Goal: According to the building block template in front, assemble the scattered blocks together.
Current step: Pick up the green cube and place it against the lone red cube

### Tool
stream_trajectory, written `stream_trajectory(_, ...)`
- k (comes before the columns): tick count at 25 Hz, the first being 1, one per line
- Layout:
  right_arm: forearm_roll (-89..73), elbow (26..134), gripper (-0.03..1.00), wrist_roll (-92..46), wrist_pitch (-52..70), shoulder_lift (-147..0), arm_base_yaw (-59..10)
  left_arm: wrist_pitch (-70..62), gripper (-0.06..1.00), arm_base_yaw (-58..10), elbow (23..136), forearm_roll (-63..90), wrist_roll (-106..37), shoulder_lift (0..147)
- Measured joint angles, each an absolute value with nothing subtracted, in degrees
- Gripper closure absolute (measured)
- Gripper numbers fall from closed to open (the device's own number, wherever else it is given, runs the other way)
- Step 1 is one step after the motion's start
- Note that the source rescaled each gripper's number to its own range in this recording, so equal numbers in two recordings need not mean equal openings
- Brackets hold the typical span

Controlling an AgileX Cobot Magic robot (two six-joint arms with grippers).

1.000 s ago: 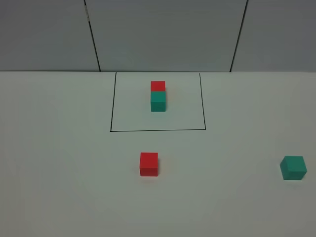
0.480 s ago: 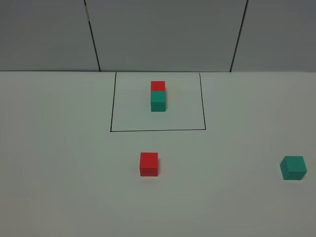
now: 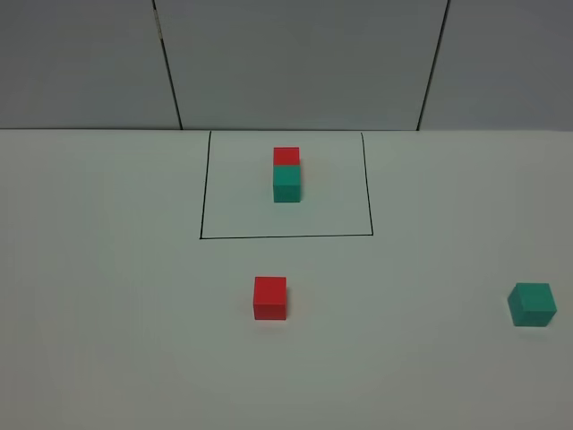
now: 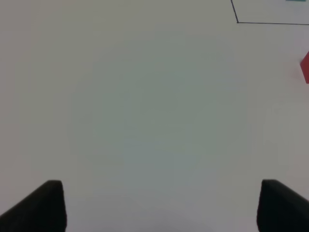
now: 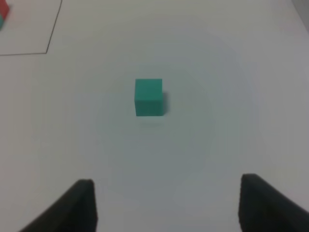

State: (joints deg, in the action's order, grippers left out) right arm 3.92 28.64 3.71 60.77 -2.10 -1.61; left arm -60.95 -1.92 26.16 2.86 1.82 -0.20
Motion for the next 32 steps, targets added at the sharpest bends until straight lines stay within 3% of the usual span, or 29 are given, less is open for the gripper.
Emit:
stream_trajectory(14,3.9,28.6,0.37,3.5,60.7,-2.1,-1.6,-61.0,0.15,-1.9,26.2,2.8,1.8,-0.2)
stream_trajectory(23,6.9,29.2,0.05,-2.7,59.2,-12.2,-1.6,-61.0,0.15,-1.9,26.2,2.8,1.8,-0.2)
stream_trajectory(32,8.3,36.6,-0.01,-16.9,52.6,-35.4,-1.6,-61.0,0.15,-1.9,26.2,2.8,1.8,-0.2)
